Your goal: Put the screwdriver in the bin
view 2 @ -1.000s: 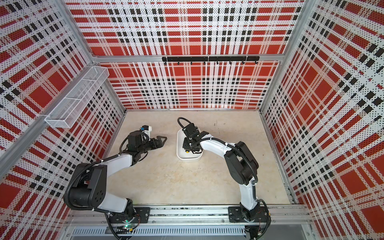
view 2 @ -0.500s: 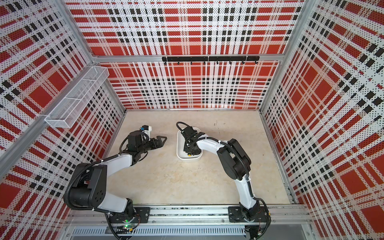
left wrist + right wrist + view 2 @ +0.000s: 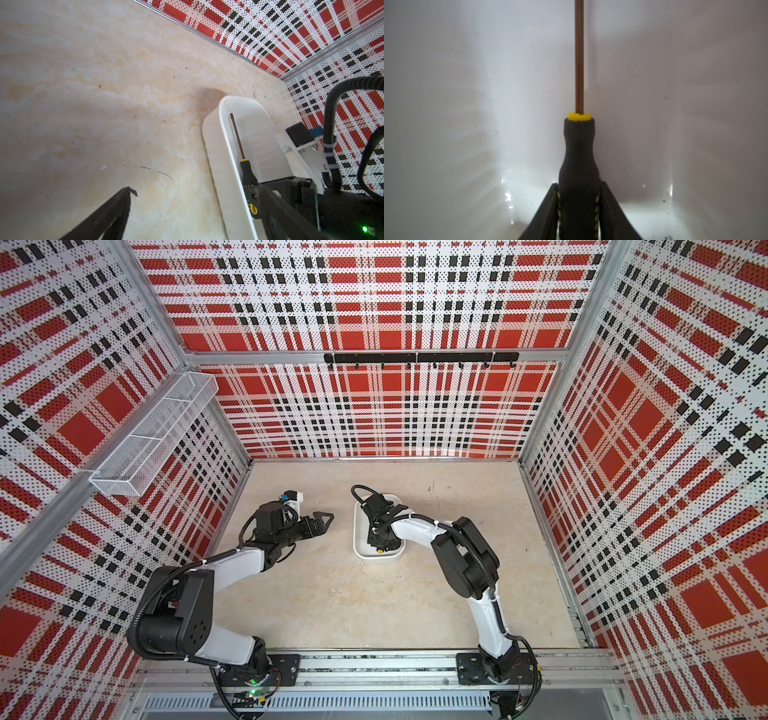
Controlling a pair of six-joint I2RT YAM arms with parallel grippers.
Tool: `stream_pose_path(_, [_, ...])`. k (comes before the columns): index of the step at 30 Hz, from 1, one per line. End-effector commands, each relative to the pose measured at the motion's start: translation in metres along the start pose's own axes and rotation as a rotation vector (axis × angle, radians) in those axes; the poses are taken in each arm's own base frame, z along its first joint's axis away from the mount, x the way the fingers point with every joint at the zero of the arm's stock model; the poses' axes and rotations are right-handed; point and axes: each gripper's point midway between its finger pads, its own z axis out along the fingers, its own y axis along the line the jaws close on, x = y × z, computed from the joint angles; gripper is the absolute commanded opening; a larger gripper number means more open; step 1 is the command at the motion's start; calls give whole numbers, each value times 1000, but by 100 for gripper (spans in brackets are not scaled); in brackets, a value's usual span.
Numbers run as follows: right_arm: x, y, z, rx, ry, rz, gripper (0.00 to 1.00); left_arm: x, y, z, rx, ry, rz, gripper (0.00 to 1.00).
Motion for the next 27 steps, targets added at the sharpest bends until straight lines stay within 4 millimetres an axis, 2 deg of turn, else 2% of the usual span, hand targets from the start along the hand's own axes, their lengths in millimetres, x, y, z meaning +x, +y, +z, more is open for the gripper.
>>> stream_pose_path(1, [-4, -1, -1, 16, -23, -1, 39, -1, 3, 1, 0, -8, 11, 98])
stream_pose_path(8, [-8, 2, -8, 3, -35, -12, 43, -2, 2, 1, 3, -10, 12, 98])
stream_pose_path(17, [-20, 7, -41, -7, -88, -61, 57, -6, 1, 0, 5, -17, 12, 98])
stream_pose_path(22, [-29, 10, -71, -18, -141, -89, 58, -11, -1, -3, 7, -30, 17, 98])
stream_pose_path(25, [-36, 14, -100, -47, -177, -105, 59, -14, -3, -5, 8, -40, 23, 98])
stream_pose_path(27, [-44, 15, -128, -68, -230, -135, 60, -16, -2, -7, -2, -50, 28, 98])
